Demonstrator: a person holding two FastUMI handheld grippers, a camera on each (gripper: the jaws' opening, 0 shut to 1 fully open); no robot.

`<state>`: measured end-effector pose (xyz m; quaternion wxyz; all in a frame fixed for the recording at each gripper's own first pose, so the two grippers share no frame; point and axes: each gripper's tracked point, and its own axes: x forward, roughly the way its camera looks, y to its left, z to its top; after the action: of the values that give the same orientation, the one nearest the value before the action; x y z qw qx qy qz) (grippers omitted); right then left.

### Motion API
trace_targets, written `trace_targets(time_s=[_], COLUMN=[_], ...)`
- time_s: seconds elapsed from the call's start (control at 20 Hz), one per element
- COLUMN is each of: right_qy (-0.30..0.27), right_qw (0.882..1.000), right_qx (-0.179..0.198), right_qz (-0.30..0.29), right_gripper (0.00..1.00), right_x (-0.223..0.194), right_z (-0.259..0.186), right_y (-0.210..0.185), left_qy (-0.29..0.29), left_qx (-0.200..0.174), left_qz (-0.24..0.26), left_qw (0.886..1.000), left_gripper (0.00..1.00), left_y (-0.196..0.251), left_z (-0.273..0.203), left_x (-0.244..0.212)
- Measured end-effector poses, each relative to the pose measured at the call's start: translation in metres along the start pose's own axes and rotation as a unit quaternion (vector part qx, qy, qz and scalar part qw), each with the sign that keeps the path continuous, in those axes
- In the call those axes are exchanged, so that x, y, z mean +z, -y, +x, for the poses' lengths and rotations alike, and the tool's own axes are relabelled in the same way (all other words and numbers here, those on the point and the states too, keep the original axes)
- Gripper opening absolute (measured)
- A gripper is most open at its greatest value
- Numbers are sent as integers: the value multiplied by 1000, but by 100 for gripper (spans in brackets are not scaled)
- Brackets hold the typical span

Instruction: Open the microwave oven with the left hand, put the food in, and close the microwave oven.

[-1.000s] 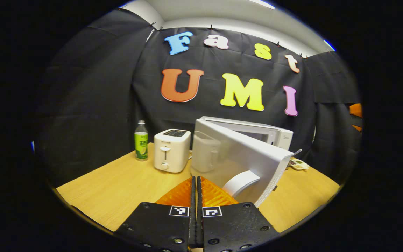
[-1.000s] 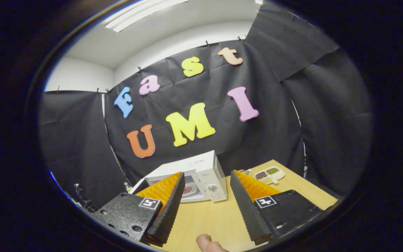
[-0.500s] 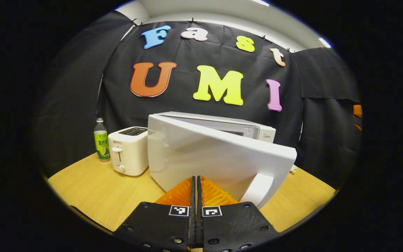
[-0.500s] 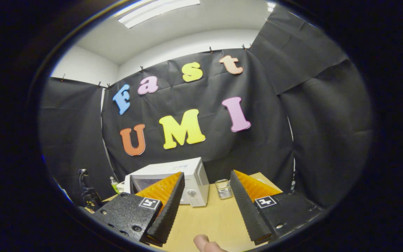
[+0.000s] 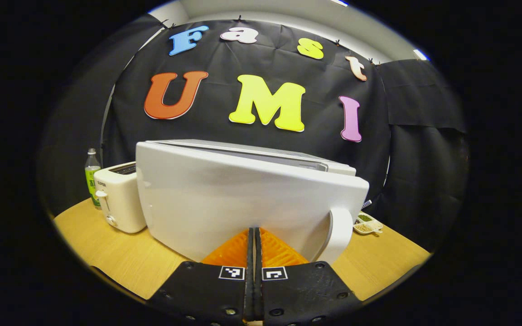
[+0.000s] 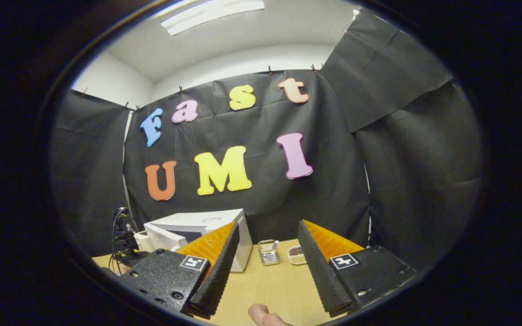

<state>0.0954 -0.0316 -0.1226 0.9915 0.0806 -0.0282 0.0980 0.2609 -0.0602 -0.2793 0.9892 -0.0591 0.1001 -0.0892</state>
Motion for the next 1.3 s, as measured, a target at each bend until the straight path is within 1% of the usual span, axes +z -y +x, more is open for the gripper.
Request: trace_targets(time_s=[0.15,0.25,0.45,0.6,0.75,0.9,0.95,1.0,1.05,1.2,1.3], right_qy=[0,-2,-7,-13,-18,-21,-24,-28,-32,-45,-58], right_qw=[1000,1000,1000,1000,1000,999,999,999,999,998,997], right_qx=[2,5,2,-4,-15,-28,-30,-33,-36,-43,-56], right_qz=[0,-1,-8,-6,-10,-14,-15,-15,-15,-14,-17], right_gripper=[84,84,84,84,84,84,84,84,84,84,84], right_x=[-7,-13,-19,-22,-22,-19,-20,-20,-21,-25,-31], right_z=[6,10,10,7,-1,-10,-13,-16,-20,-29,-35], right_y=[12,17,27,32,35,34,31,29,27,21,21], left_qy=[0,-2,1,1,-1,-2,-7,-23,-13,-48,-71], left_qx=[-3,-5,-17,-10,-8,-21,-15,-17,-17,-4,-6], left_qz=[6,-1,-5,2,4,-8,-11,-22,-21,1,0], left_qw=[1000,1000,1000,1000,1000,1000,1000,999,1000,999,997], left_gripper=[0,0,0,0,0,0,0,0,1,1,1], left_y=[16,26,43,47,47,47,43,43,43,37,37], left_z=[26,41,59,69,67,72,78,71,76,73,59], left_x=[1,3,14,19,19,21,20,15,20,3,-3])
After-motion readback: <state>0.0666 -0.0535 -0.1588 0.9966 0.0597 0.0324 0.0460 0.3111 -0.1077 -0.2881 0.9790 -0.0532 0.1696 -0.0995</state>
